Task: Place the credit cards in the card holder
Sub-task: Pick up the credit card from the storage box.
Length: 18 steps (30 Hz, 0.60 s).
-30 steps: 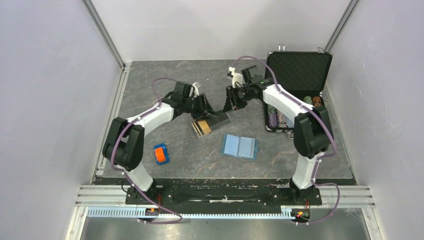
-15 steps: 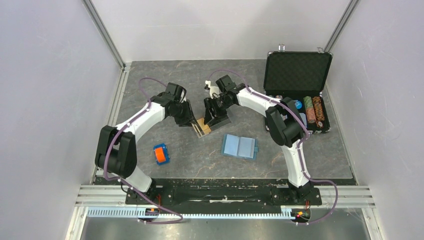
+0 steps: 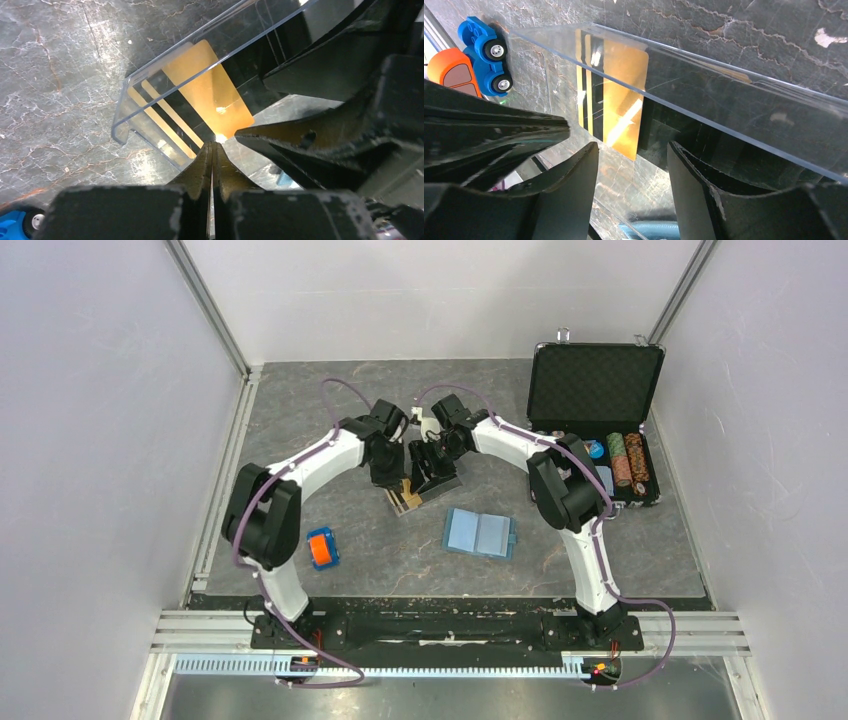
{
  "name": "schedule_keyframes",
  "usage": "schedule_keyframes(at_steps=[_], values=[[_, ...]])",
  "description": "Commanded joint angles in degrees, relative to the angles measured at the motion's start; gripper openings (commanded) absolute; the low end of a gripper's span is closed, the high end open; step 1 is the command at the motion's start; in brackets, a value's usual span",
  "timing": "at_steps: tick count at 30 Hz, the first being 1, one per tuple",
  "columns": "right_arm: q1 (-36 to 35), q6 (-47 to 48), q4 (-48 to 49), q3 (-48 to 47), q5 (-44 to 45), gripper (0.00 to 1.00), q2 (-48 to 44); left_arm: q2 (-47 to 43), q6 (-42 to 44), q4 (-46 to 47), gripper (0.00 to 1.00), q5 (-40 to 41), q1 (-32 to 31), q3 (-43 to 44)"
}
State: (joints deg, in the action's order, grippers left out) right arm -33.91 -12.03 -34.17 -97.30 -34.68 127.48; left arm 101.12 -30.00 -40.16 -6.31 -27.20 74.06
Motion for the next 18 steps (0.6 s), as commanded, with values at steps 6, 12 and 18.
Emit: schedule_keyframes(at_steps=[6,12,18], values=[[-0.17,-0.19,-0.46,-0.41,0.36,0.55,1.67,5.92,6.85,-9.56,0.02,9.01,-1.90,5.72],[-0.17,-0.64,-0.19,-0.09,-0.39,0.52,2.55,10.12,7.94,-11.25,0.02,10.04,-2.36,6.70],[-0.14,-1.04,-0.04,0.60,-0.75,0.51,3.55,13.64,8.45,-11.33,0.02,10.30,-3.68,7.97]])
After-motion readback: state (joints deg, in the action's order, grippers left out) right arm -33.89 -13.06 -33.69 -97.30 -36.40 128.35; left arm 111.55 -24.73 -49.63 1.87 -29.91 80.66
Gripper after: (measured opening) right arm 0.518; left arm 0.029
